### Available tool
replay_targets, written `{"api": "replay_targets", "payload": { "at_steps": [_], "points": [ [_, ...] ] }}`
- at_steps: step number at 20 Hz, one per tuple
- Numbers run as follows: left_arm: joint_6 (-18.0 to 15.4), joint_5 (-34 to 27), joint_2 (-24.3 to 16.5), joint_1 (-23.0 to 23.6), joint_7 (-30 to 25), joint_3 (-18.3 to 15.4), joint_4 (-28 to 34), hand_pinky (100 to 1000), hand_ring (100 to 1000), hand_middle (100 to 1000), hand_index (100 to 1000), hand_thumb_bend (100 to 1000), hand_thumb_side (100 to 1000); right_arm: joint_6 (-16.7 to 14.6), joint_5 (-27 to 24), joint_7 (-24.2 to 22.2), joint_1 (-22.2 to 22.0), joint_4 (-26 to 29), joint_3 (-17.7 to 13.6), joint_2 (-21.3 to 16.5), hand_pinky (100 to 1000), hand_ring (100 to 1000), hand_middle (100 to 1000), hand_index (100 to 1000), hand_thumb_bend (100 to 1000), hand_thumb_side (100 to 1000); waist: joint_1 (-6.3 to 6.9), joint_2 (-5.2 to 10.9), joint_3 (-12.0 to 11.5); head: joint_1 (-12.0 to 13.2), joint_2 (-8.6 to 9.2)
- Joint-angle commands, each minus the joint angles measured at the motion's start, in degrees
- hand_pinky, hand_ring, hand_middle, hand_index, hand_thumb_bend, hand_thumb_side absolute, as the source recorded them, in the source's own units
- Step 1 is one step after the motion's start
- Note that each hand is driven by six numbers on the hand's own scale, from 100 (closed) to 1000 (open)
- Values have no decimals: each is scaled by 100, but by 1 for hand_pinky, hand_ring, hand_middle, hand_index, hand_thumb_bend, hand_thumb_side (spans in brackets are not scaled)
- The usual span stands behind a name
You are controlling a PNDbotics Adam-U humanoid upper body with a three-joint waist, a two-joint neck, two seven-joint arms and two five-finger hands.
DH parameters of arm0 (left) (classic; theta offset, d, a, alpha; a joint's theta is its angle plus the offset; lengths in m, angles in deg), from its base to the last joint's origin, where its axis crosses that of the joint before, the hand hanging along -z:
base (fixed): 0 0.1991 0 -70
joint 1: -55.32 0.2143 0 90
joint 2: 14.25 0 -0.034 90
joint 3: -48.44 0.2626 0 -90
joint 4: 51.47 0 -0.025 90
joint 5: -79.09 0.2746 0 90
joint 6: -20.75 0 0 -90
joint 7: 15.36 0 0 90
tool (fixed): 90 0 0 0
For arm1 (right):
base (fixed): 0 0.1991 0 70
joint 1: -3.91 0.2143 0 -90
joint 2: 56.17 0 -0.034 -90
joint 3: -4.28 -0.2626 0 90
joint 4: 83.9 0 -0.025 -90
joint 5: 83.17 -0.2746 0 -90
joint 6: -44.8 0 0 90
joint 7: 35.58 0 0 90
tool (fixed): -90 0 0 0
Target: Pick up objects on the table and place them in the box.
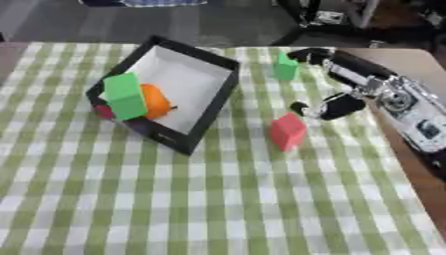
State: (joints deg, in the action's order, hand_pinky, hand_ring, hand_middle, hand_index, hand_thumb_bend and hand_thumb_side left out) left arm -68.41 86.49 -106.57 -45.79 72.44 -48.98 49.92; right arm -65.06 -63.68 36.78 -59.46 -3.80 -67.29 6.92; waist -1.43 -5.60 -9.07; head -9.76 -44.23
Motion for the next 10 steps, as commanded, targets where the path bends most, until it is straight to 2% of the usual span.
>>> {"api": "replay_targets", "payload": {
  "at_steps": [1,3,5,10],
  "points": [
    [0,-66,-32,-19,-52,-97,98,792,649,675,892,481,917,-246,306,-292,274,-429,403,-7,930,948,936,984,367,270,15,36,15,-27,11],
    [-2,-65,-19,-3,-88,-99,96,792,648,675,893,478,920,-386,486,-473,394,-722,546,87,929,947,935,982,367,266,16,29,27,-27,11],
    [-2,-57,-16,10,-124,-108,92,791,645,671,893,475,923,-562,672,-658,451,-1019,549,166,929,947,934,981,365,260,11,23,37,-26,11],
    [-16,-56,7,37,-199,-152,59,791,643,669,894,470,930,-1024,1134,-1124,483,-1436,293,287,924,929,919,973,354,245,9,21,67,-16,11]
  ]
}}
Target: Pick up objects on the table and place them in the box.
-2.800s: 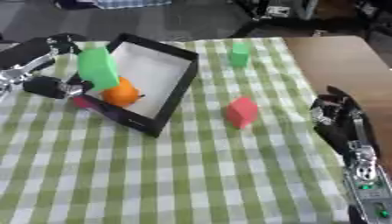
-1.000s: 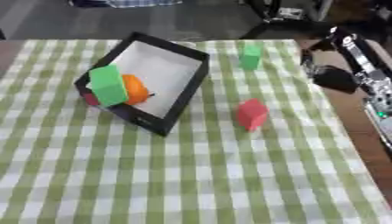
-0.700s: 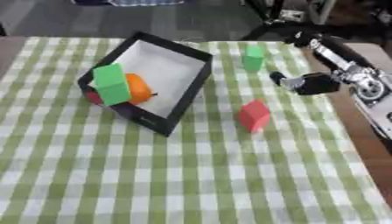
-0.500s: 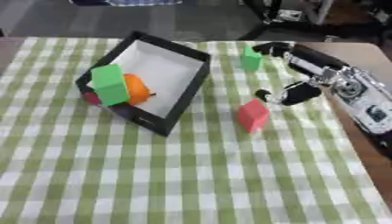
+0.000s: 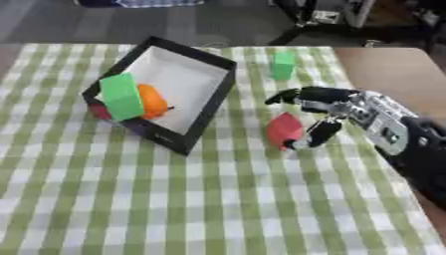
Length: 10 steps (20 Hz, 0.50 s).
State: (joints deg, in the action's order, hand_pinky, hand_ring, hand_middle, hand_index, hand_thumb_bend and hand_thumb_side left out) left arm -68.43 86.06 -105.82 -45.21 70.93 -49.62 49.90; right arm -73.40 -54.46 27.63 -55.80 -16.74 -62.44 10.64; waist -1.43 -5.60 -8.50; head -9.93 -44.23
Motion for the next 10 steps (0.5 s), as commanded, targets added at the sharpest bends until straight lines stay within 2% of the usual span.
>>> {"api": "replay_targets", "payload": {
  "at_steps": [1,5,6,8,9,10],
  "points": [
    [-18,-12,-61,-16,-61,-94,54,791,643,670,895,469,930,-268,275,-300,129,-203,-272,-62,918,913,899,962,340,236,12,23,15,3,11],
    [-28,-5,-52,2,-78,-116,41,791,643,669,895,467,931,-249,164,-667,230,-296,-671,11,893,847,780,870,293,217,36,34,38,19,11],
    [-28,-3,-50,8,-78,-121,36,791,643,669,895,466,932,-190,84,-753,268,-274,-777,28,876,805,698,775,278,217,43,37,46,23,11],
    [-26,0,-45,18,-79,-126,23,791,643,669,895,465,933,-61,-86,-841,340,-181,-998,45,862,766,606,697,264,209,51,43,56,26,11],
    [-26,0,-43,21,-82,-127,17,791,643,669,895,465,933,-3,-176,-841,365,-123,-1067,40,860,762,597,688,262,208,52,44,58,26,11],
    [-26,0,-41,23,-84,-128,11,791,642,669,895,463,934,46,-265,-815,406,-54,-1123,32,848,726,521,615,239,185,53,47,60,28,11]
  ]
}}
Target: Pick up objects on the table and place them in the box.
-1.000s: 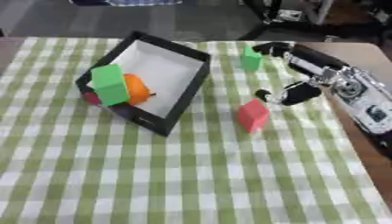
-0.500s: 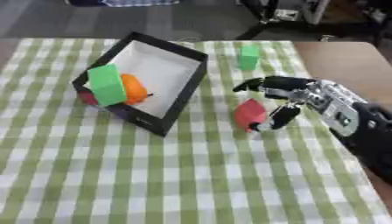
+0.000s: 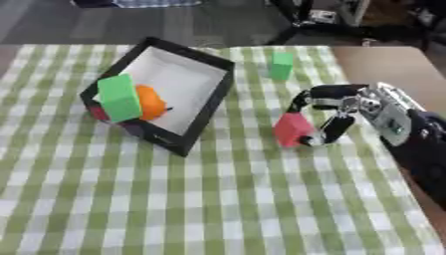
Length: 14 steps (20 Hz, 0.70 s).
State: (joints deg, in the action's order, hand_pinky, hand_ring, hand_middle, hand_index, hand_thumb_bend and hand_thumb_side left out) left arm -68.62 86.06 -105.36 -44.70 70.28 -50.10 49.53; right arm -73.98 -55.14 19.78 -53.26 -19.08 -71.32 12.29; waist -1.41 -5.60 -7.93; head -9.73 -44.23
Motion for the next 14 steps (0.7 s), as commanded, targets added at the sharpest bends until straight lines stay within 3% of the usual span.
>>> {"api": "replay_targets", "payload": {
  "at_steps": [1,8,14],
  "points": [
    [-8,0,-85,-28,-21,-80,43,791,642,669,895,463,933,154,-291,0,190,250,-273,-145,844,713,501,593,228,175,50,49,4,10,11],
    [-30,-28,7,-58,-69,-44,41,791,640,665,894,463,932,391,-373,106,852,461,-409,83,838,676,466,558,195,153,71,58,-81,-34,11],
    [-62,-85,241,-232,-216,78,98,790,638,662,892,449,934,619,40,270,1667,-166,-646,712,834,669,487,588,198,167,99,-30,-409,-243,11]
  ]
}}
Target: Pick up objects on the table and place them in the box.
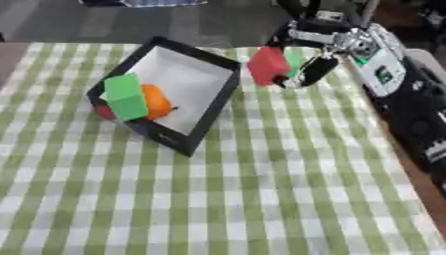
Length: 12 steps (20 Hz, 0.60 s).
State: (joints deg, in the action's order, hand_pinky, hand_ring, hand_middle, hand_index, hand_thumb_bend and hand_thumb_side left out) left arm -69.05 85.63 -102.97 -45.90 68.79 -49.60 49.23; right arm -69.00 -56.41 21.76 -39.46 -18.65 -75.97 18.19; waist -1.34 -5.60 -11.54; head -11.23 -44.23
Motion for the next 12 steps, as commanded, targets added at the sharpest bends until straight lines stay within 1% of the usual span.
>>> {"api": "replay_targets", "payload": {
  "at_steps": [1,3,7,8,10,11,12],
  "points": [
    [-19,-47,35,-146,-90,47,136,790,638,662,892,449,934,198,256,97,425,-353,-235,222,834,669,487,588,198,167,96,-51,-103,-130,11],
    [-14,-50,61,-173,-113,58,142,790,638,662,892,449,934,214,431,171,598,-637,-280,345,834,669,487,588,198,167,99,-68,-142,-154,11],
    [-9,-51,71,-179,-122,59,147,790,638,662,892,449,934,6,676,357,692,-964,-320,424,834,669,487,588,198,167,102,-72,-151,-159,11],
    [-8,-51,73,-180,-123,59,148,792,638,661,893,413,948,-29,709,389,700,-1003,-326,432,833,683,543,669,201,182,104,-74,-153,-165,11],
    [-18,-74,175,-281,-135,75,168,797,637,660,894,411,949,32,827,478,836,-1182,-478,584,834,699,582,741,215,204,127,-199,-300,-365,11],
    [-21,-81,215,-333,-155,97,178,797,637,660,893,411,949,98,903,498,890,-1303,-594,701,834,704,590,754,217,208,123,-246,-416,-470,11],
    [-22,-87,243,-370,-183,128,183,800,638,660,894,406,951,175,985,506,929,-1435,-723,831,837,719,619,788,224,224,114,-266,-545,-565,11]
  ]
}}
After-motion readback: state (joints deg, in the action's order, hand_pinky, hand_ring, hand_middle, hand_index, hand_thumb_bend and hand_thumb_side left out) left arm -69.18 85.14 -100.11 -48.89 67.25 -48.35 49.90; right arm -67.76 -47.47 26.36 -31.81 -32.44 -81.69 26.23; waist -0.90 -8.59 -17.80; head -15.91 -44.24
